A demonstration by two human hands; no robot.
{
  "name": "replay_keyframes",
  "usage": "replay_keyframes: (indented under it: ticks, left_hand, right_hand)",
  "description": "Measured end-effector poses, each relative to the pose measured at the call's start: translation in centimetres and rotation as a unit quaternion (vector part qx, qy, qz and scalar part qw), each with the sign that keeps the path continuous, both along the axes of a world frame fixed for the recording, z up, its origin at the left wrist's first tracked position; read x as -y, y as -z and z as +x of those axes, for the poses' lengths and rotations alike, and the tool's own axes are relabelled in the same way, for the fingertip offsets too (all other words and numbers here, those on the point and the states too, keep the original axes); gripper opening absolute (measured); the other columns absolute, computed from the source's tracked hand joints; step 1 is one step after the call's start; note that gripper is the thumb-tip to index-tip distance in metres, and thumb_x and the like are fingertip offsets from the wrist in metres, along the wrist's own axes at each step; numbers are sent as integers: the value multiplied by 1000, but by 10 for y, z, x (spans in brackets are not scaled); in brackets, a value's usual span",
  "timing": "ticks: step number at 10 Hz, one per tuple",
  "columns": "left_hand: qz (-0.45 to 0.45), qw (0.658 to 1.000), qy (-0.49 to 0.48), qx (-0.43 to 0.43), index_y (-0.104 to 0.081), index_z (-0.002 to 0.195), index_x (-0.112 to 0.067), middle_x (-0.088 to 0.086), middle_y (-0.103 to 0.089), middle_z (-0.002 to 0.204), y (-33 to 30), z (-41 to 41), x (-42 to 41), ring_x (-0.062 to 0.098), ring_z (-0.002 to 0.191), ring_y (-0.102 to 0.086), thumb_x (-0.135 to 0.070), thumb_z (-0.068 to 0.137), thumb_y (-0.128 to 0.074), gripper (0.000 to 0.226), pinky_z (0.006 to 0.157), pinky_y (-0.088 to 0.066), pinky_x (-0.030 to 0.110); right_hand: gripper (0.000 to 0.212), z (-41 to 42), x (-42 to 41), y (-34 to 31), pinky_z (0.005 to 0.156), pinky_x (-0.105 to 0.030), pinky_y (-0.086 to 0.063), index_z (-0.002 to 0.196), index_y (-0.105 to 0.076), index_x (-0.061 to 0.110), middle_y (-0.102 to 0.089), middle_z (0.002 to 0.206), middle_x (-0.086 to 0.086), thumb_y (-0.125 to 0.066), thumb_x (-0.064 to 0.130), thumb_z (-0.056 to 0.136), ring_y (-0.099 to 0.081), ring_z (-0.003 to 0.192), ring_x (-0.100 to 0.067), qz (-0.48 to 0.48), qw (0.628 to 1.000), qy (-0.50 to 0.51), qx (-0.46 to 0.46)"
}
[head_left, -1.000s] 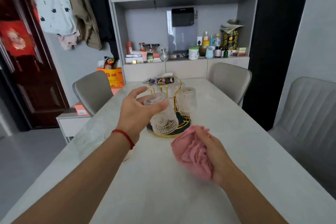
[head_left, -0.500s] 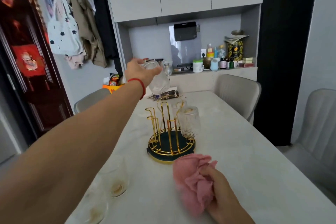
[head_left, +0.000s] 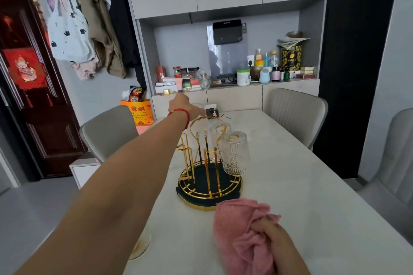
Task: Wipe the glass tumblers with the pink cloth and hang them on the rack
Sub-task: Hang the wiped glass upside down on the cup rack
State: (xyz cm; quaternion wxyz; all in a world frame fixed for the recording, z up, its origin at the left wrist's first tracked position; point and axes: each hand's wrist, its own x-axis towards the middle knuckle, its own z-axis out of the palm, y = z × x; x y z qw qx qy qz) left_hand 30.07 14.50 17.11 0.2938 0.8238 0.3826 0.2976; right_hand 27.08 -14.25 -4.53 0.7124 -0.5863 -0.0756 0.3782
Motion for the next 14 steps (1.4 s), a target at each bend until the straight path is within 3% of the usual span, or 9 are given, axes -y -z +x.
replay_keyframes:
  ticks: [1,2,4,6,8,10,11,12,14]
  left_hand:
    - [-36,997,2,-68,-59,113,-4,11,-62,109,3,13,-12,32,107,-63,-33,72,-94,61,90,-61,42]
    - [-158,963,70,-208,-48,145,-3,20,-57,139,0,28,-39,43,132,-56,-29,65,-94,97,107,-52,56]
    - [-181,946,86,-254,-27,160,0,19,-24,169,2,26,-27,37,153,-32,-20,88,-81,92,123,-34,49]
    - [-176,980,79,-51,-51,146,-9,14,-58,147,4,11,-30,23,119,-60,-22,101,-65,48,103,-52,37]
    - [121,966,26,226,-70,107,-13,-3,-69,102,15,-76,55,9,93,-63,-5,91,-64,19,82,-56,19]
    - [-106,976,123,143,-62,130,-18,-6,-69,121,147,-193,183,9,106,-67,-38,83,-74,52,86,-53,11]
    - [-406,894,105,159,-73,112,-7,6,-80,106,187,-227,210,16,94,-76,-54,83,-75,55,83,-62,33]
    - [-355,915,66,177,-72,93,1,14,-74,79,194,-249,204,17,61,-64,-32,99,-69,34,50,-49,28]
    - [-325,920,124,180,-72,102,-4,6,-58,67,155,-280,191,12,46,-45,-17,101,-66,15,39,-29,22]
  right_hand:
    - [19,-9,3,-13,82,-51,-55,87,-63,-8,-67,84,-24,-69,4,75,-64,76,-37,128,990,-25,-56]
    - [14,-10,9,-11,58,-40,-55,70,-62,-4,-65,67,-19,-58,-4,84,-64,58,-31,187,976,19,-112]
    - [20,-13,0,-22,91,-64,-54,86,-71,-1,-76,86,-26,-72,20,85,-70,95,-47,186,972,32,-139]
    - [19,-17,4,-22,65,-46,-65,71,-63,-1,-64,63,-21,-60,-2,89,-67,53,-27,203,964,29,-168]
    - [58,-23,10,-27,34,-16,-43,75,-50,21,-38,50,9,-87,-10,44,-38,31,-1,324,900,-2,-290]
    - [20,-55,7,-28,58,-20,-48,71,-52,14,-49,58,2,-72,12,76,-48,48,-7,262,940,-31,-218]
    - [26,-83,12,-31,50,-22,-50,64,-48,16,-47,44,3,-62,14,86,-48,37,-10,258,944,-48,-198]
    - [25,-102,15,-34,55,-29,-52,72,-64,6,-60,55,-10,-56,9,95,-59,47,-19,134,990,-41,-26]
    - [48,-115,24,-34,58,-28,-53,121,-65,16,-73,105,-12,-48,-13,86,-67,72,-17,-31,987,-27,156]
